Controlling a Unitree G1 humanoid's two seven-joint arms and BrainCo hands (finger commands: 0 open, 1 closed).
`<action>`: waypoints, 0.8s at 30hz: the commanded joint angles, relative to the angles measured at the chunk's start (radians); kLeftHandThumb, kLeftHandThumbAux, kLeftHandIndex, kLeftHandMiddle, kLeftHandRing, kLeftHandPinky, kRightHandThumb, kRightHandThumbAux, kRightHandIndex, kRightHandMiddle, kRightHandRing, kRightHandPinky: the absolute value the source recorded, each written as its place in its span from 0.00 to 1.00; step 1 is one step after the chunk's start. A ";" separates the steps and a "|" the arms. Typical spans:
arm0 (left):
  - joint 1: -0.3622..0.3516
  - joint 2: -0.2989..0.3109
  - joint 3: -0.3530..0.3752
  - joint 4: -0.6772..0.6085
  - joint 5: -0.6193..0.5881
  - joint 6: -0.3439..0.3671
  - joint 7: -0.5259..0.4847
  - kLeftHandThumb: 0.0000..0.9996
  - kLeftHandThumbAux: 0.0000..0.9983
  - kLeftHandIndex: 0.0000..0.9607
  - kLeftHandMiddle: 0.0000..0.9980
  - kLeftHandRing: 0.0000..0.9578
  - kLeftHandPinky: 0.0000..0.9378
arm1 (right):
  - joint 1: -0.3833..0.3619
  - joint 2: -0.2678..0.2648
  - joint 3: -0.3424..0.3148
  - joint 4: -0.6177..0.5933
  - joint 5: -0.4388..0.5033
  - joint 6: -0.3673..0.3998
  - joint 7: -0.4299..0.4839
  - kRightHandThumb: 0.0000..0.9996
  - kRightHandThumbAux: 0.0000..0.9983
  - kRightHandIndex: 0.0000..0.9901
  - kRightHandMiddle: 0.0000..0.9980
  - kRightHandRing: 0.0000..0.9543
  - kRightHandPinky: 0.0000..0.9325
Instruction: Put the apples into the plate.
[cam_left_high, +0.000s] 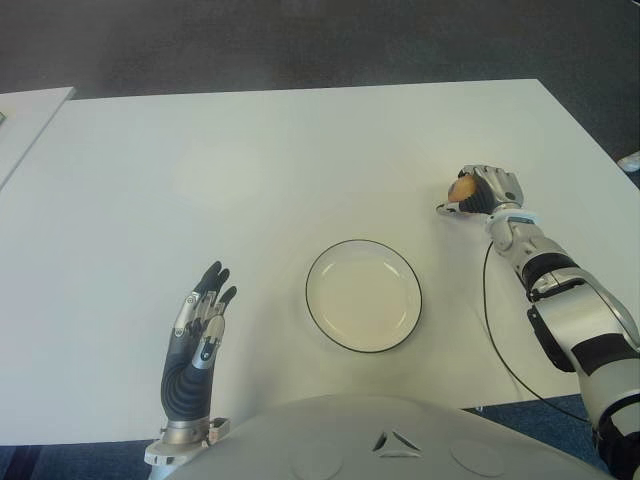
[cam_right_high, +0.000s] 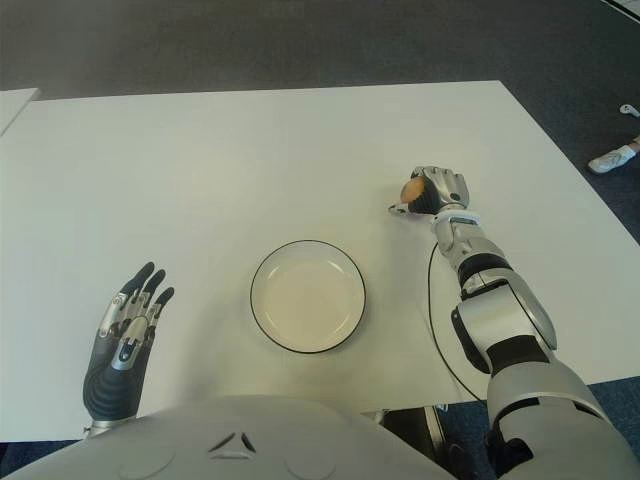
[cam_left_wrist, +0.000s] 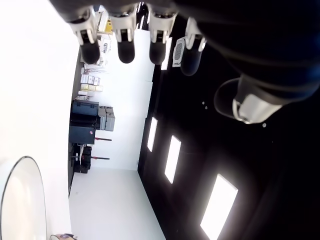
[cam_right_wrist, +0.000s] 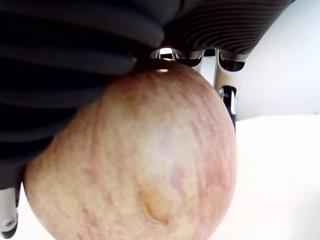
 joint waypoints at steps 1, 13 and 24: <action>0.002 -0.002 -0.011 -0.001 0.006 0.015 -0.007 0.11 0.43 0.16 0.06 0.01 0.00 | -0.038 -0.022 -0.004 -0.028 -0.005 -0.032 -0.018 0.51 0.76 0.77 0.87 0.86 0.84; 0.002 -0.006 -0.015 -0.005 0.014 0.019 -0.003 0.11 0.43 0.16 0.06 0.01 0.00 | -0.027 -0.027 -0.001 -0.113 -0.006 -0.074 -0.011 0.51 0.78 0.78 0.87 0.86 0.84; 0.000 -0.010 -0.020 -0.003 0.021 0.019 0.001 0.11 0.43 0.16 0.06 0.01 0.00 | -0.032 -0.026 0.002 -0.138 -0.015 -0.127 -0.010 0.55 0.76 0.81 0.88 0.87 0.89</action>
